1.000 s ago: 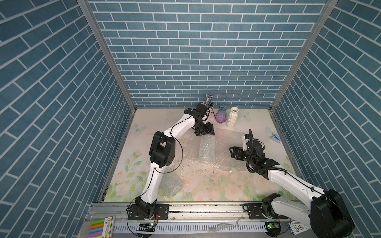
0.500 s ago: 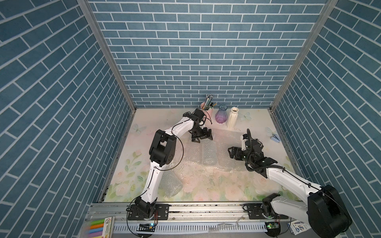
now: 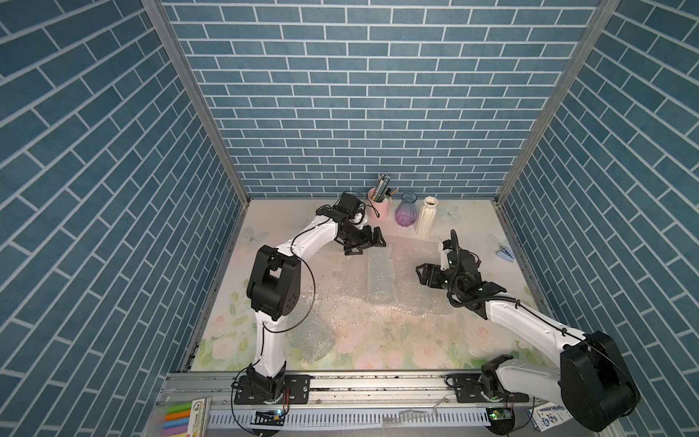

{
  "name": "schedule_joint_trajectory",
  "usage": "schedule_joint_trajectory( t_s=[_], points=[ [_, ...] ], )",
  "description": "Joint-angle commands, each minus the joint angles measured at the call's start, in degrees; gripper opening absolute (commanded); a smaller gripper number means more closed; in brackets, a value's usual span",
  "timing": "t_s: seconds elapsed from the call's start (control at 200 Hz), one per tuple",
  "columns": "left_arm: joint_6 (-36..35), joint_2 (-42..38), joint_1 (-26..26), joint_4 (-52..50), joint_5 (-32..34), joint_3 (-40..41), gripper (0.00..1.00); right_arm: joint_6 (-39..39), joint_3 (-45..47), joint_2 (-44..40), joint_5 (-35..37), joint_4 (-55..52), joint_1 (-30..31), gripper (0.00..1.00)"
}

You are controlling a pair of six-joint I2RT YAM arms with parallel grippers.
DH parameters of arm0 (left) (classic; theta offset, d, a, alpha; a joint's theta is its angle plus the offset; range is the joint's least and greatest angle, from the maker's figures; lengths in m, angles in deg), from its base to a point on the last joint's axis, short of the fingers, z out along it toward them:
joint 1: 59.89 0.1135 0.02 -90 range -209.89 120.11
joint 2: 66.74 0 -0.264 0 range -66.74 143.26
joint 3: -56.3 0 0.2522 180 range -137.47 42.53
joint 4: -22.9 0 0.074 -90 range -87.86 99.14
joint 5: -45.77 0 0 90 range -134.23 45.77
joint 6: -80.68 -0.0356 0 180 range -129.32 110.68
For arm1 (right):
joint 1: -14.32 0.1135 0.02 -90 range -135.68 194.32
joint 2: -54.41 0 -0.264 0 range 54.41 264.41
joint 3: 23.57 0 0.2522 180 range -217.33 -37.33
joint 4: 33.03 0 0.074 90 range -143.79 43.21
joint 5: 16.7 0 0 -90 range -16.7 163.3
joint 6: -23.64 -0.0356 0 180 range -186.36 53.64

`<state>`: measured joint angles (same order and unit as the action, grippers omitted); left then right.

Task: Unwrap the vase from the bubble wrap
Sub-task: Place the bubble wrap at the center of the board.

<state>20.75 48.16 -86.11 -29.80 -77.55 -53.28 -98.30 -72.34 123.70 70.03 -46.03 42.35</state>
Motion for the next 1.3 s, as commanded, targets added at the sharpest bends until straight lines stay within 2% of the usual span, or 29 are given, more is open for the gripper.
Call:
schedule_joint_trajectory(
  t_s=[0.0,0.185,0.33,0.53,0.675,0.83,1.0,1.295],
  points=[
    [1.4,-3.2,0.8,4.5,-0.7,4.9,0.97,-2.6,-1.9,1.4,-0.8,0.0,1.3,0.79],
    [5.8,-8.4,2.2,13.2,0.3,14.6,0.92,-3.6,-2.1,2.5,0.2,0.5,4.5,0.75],
    [10.0,-10.1,2.8,21.2,1.8,20.7,0.87,-3.3,0.0,1.7,0.6,4.9,8.1,0.74],
    [16.8,-11.2,2.8,34.6,4.1,27.6,0.83,0.2,3.1,-0.4,1.2,10.9,12.0,0.74],
    [22.7,-9.9,2.8,43.8,5.4,30.8,0.79,3.5,4.8,-4.7,0.2,12.0,12.5,0.74],
    [26.3,-7.8,2.1,49.5,6.9,31.8,0.77,4.2,6.1,-8.5,1.9,11.6,12.5,0.74],
    [29.7,-4.7,1.5,53.8,6.1,31.8,0.74,4.0,5.5,-7.9,2.8,10.5,12.5,0.74],
    [29.7,-0.8,-0.4,52.0,4.9,27.7,0.71,3.6,3.9,-5.6,3.3,10.8,12.6,0.73]
  ],
)
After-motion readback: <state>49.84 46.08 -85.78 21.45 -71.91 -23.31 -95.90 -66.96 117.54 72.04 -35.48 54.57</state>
